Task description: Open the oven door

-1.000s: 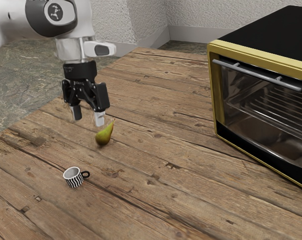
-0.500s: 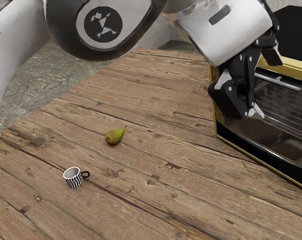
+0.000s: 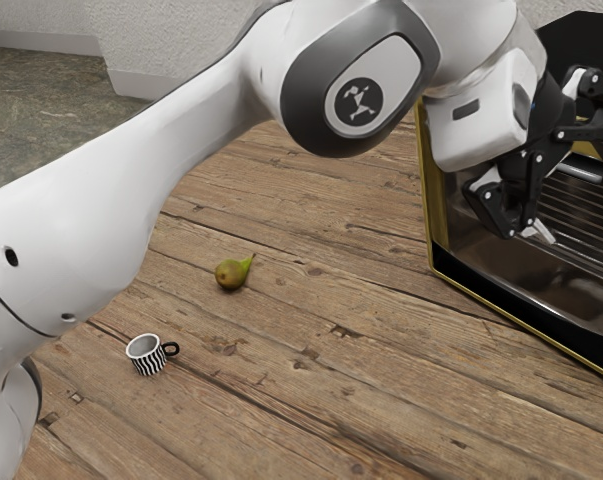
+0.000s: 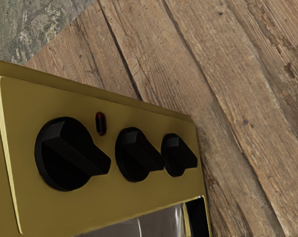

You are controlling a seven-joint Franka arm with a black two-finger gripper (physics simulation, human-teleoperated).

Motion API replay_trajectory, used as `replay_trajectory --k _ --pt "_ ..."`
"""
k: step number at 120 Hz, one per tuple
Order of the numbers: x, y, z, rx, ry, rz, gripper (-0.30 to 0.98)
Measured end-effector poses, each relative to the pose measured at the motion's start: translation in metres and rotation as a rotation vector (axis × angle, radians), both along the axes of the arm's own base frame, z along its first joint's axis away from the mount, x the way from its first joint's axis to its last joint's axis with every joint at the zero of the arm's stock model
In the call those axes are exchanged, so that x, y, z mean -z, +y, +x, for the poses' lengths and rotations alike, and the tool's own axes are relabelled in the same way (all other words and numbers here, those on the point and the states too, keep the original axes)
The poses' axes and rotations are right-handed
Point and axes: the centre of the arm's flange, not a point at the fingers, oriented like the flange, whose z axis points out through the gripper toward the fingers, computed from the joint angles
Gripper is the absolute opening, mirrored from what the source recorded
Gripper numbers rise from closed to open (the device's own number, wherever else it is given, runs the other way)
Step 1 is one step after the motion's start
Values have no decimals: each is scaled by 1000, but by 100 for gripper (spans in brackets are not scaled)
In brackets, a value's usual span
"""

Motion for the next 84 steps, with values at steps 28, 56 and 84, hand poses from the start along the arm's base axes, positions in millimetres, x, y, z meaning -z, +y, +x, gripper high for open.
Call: replay_trajectory --k 28,56,84 --pt "12 16 18 99 -46 54 68" --pt "11 41 26 154 -63 92 68" --pt "13 49 33 200 -94 101 68"
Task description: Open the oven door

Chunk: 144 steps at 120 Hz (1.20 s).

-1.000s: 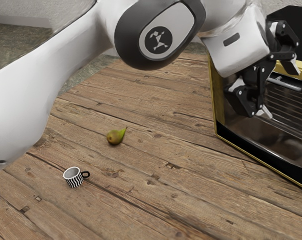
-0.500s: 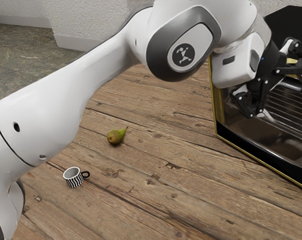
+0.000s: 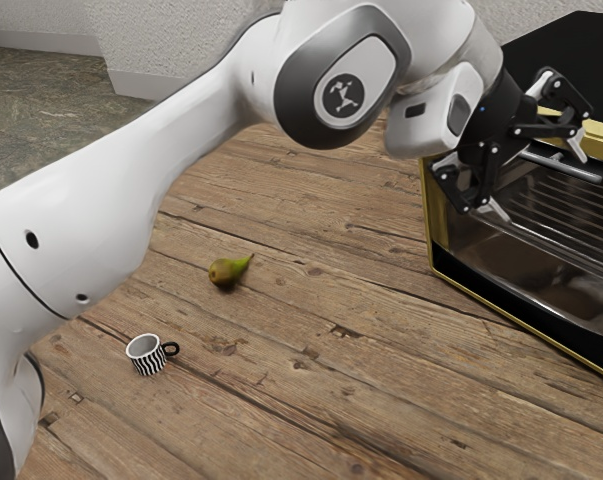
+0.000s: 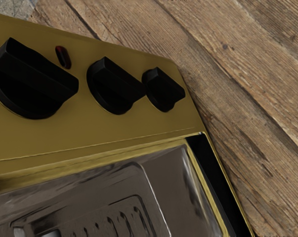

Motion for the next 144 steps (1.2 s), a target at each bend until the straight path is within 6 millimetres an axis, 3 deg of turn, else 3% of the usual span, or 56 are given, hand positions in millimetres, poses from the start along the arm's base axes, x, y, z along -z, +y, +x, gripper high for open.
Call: replay_trajectory --k 77,98,112,130,138,144 --pt "36 7 33 61 -40 -19 70" --pt "35 9 31 70 -27 -21 66" --pt "31 25 26 53 -5 -3 67" --pt "34 28 -23 36 33 102 68" --pt "44 24 -63 16 47 164 68" --pt "62 30 -117 -32 66 232 67"
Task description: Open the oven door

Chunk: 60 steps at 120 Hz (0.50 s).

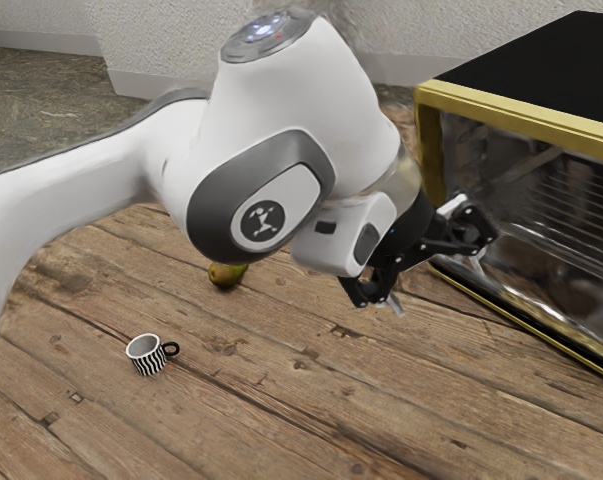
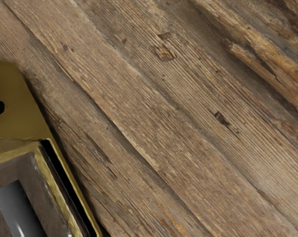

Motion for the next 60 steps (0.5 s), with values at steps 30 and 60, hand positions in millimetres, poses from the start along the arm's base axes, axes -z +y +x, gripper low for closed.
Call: replay_trajectory --k 30,60 --pt "-317 190 -172 -433 -325 -352 68" --pt "-78 295 41 -1167 292 -193 68"
